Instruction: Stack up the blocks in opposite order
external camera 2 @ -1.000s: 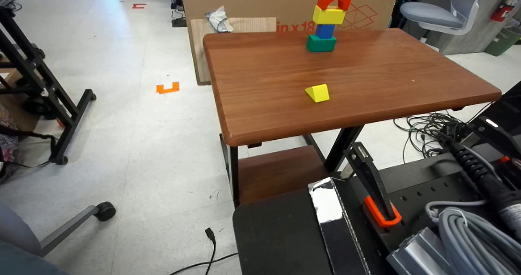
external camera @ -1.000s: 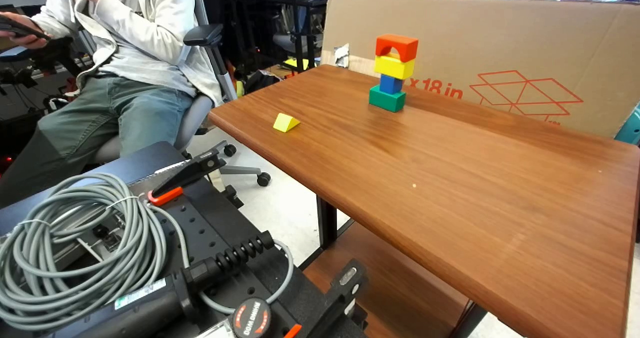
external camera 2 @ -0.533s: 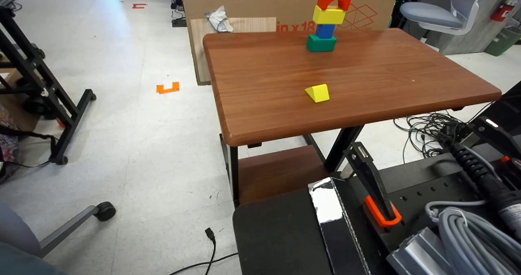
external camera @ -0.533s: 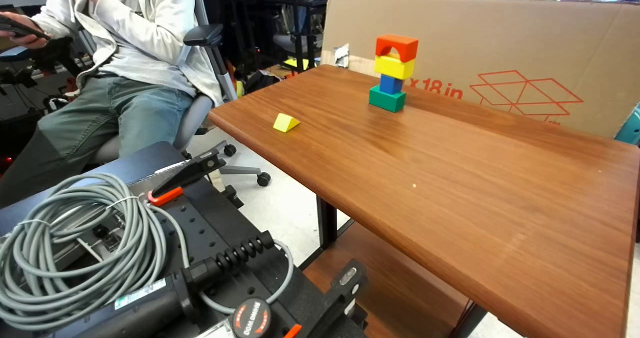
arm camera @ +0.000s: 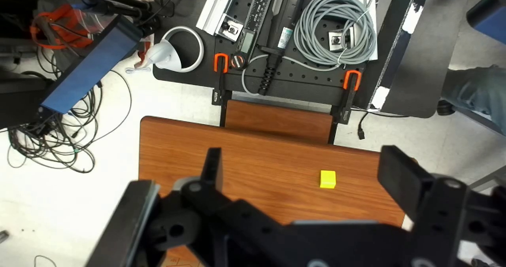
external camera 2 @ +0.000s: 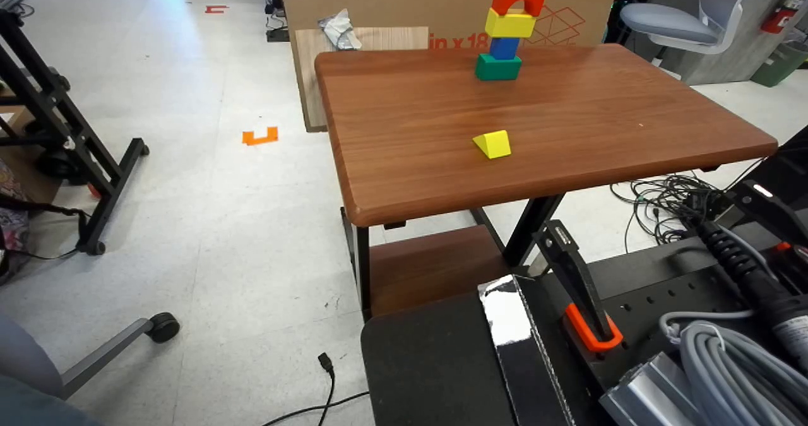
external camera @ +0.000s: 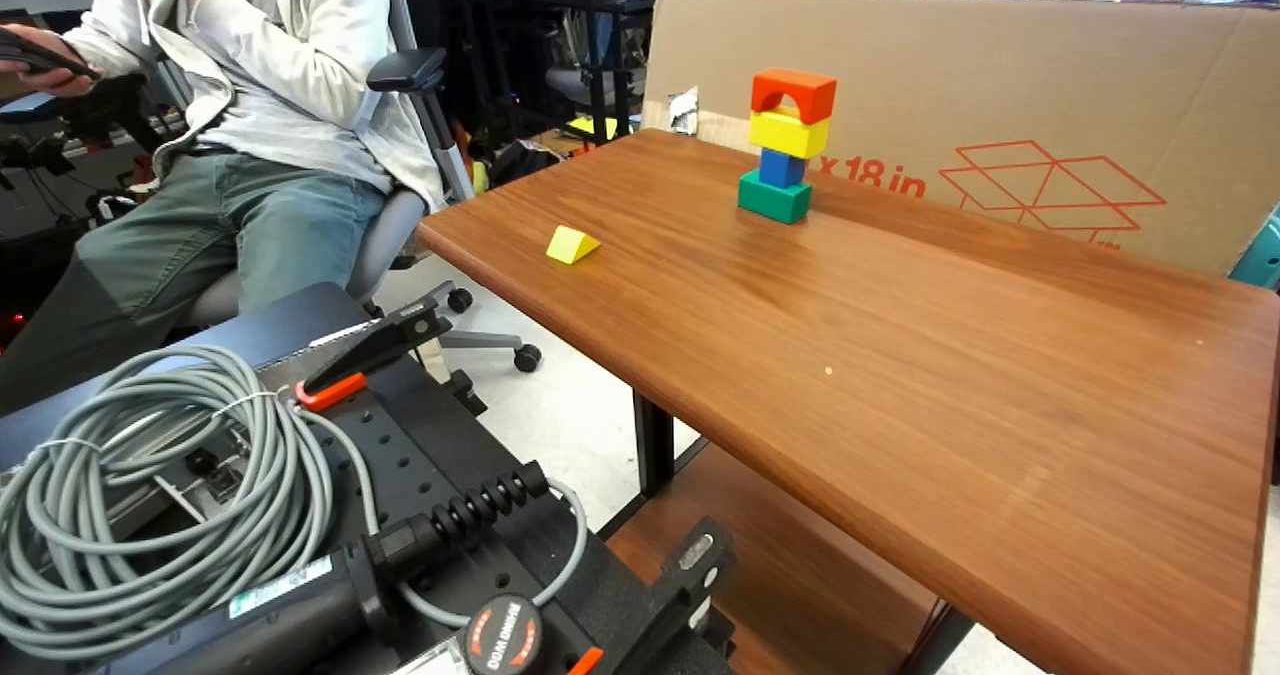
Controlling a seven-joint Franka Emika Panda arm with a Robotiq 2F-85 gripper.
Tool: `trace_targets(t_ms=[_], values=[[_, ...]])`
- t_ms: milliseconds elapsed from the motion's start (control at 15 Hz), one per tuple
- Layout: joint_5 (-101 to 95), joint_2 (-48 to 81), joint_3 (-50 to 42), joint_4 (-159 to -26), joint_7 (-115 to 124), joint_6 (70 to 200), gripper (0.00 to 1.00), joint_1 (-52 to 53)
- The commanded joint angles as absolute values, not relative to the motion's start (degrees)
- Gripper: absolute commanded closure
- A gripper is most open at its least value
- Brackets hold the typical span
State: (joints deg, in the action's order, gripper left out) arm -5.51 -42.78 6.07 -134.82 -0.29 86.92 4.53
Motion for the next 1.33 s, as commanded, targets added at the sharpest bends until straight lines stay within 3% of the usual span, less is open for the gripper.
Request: trace_targets(t_ms=[0,533,1000,1267], values=[[-6.03,-41.68,6.68,-134.72,1.28,87.8,0.0,4.67],[-7.96,-30.38,4.52,-143.48,3.82,113.82,0.0,2.94],[-3.47,-8.03,0.5,-136.96,1.45,133.36,0.0,1.58],[-0.26,2.97,0.77,-130.02,1.49,137.41,0.0,1.92]])
